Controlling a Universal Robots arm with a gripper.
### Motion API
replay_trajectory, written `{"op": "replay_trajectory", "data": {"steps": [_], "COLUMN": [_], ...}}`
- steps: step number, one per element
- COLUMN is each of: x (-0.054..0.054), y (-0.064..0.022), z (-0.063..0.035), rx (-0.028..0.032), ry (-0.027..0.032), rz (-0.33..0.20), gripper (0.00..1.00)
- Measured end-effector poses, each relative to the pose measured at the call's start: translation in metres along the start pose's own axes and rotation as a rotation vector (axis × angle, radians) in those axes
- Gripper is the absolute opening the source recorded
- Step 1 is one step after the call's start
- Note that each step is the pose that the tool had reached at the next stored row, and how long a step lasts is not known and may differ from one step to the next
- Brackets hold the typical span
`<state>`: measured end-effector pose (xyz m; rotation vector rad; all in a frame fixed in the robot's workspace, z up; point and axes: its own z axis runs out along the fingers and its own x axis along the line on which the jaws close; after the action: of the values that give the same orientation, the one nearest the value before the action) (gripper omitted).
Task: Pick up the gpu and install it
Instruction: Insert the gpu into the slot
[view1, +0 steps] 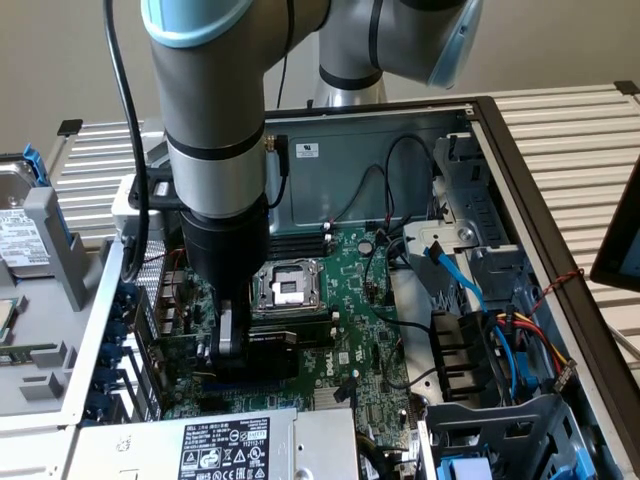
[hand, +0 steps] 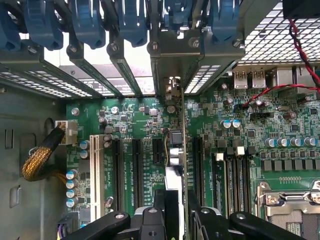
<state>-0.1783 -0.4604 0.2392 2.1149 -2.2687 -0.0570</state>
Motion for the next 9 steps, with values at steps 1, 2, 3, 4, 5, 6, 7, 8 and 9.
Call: {"op": "replay_trajectory", "data": {"steps": [1,2,3,4,5,6,7,8,9], "x": [0.0000,0.0000,0.0001,0.0001,0.0001,0.0001,0.0000,0.0001,0.0001], "y": [0.0000,0.0000,0.0001,0.0002,0.0003,0.0005,0.0006,0.0009,0.0011], "z": [0.0000,0.0000,0.0000,0.0001,0.0001,0.0001,0.0001,0.0001,0.0001], "rx": [0.0000,0.0000,0.0001,0.0001,0.0002,0.0003,0.0003,0.0003,0.0001], "ry": [0.0000,0.0000,0.0000,-0.0001,-0.0001,-0.0001,-0.0002,-0.0002,-0.0001], "rz": [0.000,0.000,0.000,0.000,0.000,0.000,0.000,0.000,0.000], "gripper": [0.27,0.27,0.27,0.27,0.27,0.27,0.27,0.27,0.27]}}
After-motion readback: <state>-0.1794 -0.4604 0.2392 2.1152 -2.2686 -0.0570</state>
